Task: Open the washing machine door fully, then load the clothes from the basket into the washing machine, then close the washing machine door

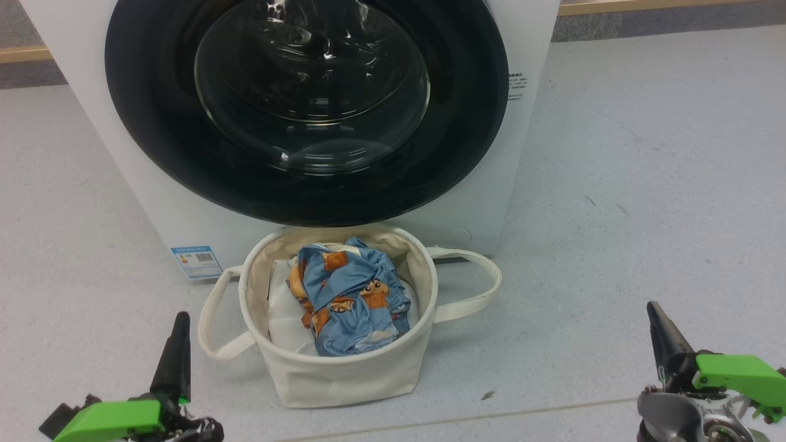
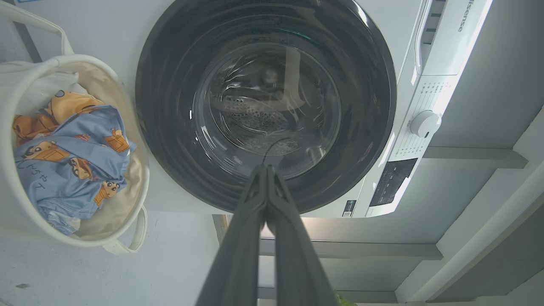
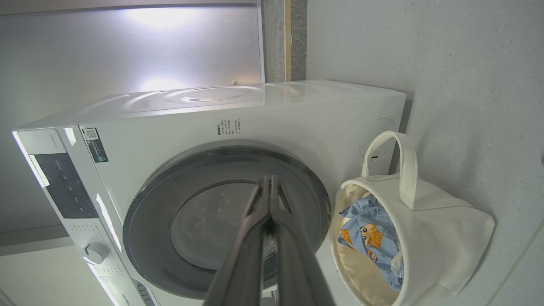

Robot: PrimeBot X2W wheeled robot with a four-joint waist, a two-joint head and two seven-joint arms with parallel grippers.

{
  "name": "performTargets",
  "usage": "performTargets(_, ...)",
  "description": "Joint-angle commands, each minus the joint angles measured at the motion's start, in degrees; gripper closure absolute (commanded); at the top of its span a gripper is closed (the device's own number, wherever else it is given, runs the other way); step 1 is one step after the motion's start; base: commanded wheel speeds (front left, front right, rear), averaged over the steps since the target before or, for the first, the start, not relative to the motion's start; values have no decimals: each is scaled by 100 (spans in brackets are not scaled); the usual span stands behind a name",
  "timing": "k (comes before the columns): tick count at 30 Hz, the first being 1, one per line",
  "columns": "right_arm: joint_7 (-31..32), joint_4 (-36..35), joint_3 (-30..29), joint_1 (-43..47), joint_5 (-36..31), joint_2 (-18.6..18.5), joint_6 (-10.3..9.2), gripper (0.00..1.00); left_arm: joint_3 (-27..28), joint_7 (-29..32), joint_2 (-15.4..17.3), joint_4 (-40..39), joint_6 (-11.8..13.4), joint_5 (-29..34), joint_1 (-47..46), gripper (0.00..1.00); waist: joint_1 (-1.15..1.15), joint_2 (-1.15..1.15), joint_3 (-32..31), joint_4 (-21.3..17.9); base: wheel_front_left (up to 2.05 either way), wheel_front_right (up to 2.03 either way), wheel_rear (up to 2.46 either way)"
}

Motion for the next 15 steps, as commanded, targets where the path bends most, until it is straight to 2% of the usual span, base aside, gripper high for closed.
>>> performTargets(1, 18, -181, 69, -121, -54, -44, 1, 100, 200, 46, 37, -180, -47, 24, -170, 100, 0, 0, 0, 0, 0, 0, 0)
performTargets(15, 19, -181, 67, -121, -56, -43, 1, 100, 201, 46, 37, -180, -47, 25, -170, 100, 0, 0, 0, 0, 0, 0, 0)
